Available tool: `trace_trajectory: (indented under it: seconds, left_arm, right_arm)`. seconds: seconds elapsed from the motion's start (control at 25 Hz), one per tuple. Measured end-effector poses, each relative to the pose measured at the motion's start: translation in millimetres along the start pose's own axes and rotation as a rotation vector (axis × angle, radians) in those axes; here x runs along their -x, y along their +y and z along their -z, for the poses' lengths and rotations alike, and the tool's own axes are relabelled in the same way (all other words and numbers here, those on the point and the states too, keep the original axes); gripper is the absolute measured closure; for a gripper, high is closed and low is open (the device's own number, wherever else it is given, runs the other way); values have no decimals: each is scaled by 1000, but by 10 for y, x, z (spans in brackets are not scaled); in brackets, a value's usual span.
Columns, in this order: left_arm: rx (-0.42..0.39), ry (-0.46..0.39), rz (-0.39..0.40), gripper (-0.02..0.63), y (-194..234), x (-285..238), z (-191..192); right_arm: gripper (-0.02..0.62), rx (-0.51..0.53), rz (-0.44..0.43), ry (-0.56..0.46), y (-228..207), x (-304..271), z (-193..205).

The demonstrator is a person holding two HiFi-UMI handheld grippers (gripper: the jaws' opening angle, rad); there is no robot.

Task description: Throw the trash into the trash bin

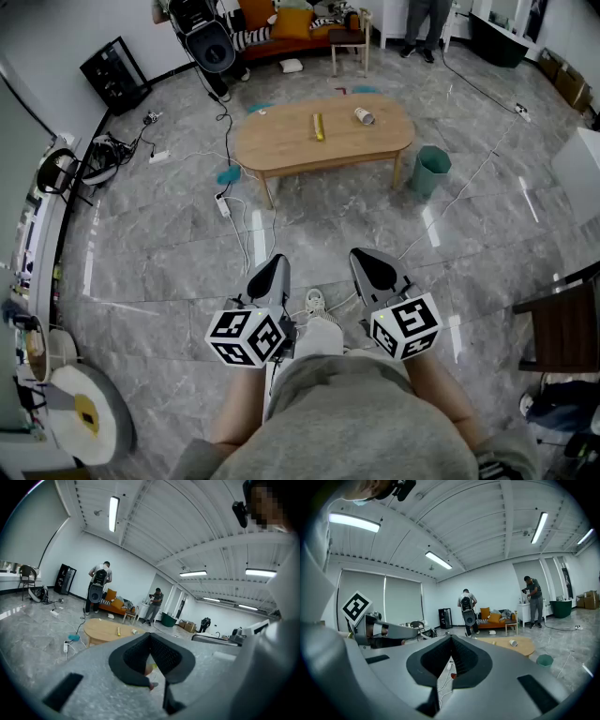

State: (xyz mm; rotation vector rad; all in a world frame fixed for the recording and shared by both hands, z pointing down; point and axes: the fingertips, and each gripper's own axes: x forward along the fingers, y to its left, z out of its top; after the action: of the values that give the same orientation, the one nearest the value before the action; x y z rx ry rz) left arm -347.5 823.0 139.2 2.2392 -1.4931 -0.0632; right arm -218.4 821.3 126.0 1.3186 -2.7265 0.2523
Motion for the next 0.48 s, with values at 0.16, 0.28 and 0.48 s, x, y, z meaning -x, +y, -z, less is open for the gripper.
trace_trajectory:
  seconds: [0.16,0.28,0.48]
  left_arm:
    - [-9,-1,3,606,-11,-7,-32]
    - [-35,4,2,606,-31,7,-20]
    - [-72,-1,5,606,-81,44,-11]
  right_arm:
    - [588,-2,-8,3,13,-28,-17]
    - [588,0,-14,11,39,-23,12]
    - [588,-18,-28,-17,72,16,-4]
